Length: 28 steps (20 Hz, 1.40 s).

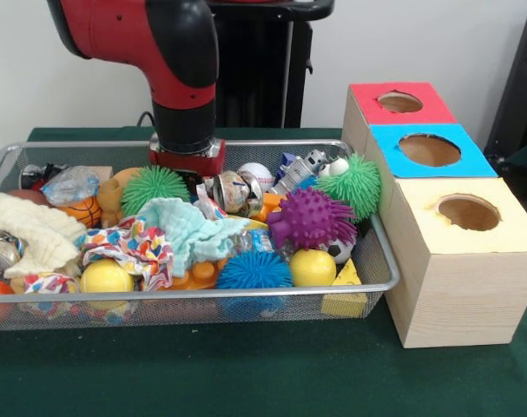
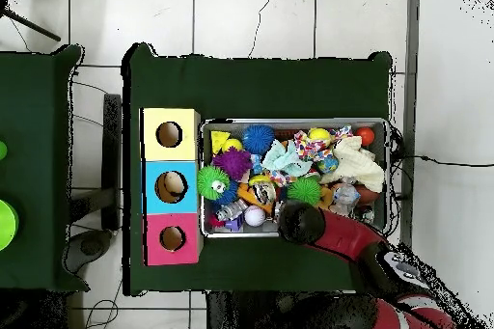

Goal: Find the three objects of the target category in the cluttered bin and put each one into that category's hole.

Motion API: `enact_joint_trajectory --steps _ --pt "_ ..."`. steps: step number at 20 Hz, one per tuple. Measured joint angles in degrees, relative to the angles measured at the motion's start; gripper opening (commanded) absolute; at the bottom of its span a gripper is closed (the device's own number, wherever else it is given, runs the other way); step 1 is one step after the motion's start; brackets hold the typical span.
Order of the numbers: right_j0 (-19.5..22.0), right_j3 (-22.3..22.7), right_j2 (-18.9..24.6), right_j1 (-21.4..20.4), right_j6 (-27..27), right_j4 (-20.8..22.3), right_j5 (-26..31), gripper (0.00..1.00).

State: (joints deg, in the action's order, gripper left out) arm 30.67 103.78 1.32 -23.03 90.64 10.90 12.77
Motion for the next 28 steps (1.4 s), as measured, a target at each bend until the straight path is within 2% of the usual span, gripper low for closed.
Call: enact_joint_trajectory --steps 7,8,11,13,17,24,28 --pt "-3.72 -0.01 -1.32 -2.85 0.0 0.04 5.22 0.0" --pt "-5.57 -0.12 -1.89 -4.58 0.0 0.05 9.16 0.0" --pt "-7.24 -0.34 -2.21 -6.55 0.0 0.04 13.52 0.0" --pt "-8.95 -0.84 -2.25 -9.26 0.0 0.06 19.31 0.0" --pt "-9.6 -1.82 -2.27 -12.19 0.0 0.08 24.14 0.0" --pt "-9.02 -3.2 -2.26 -14.27 0.0 0.11 24.5 0.0" --pt "-8.0 -3.95 -2.21 -14.03 0.0 0.12 24.5 0.0"
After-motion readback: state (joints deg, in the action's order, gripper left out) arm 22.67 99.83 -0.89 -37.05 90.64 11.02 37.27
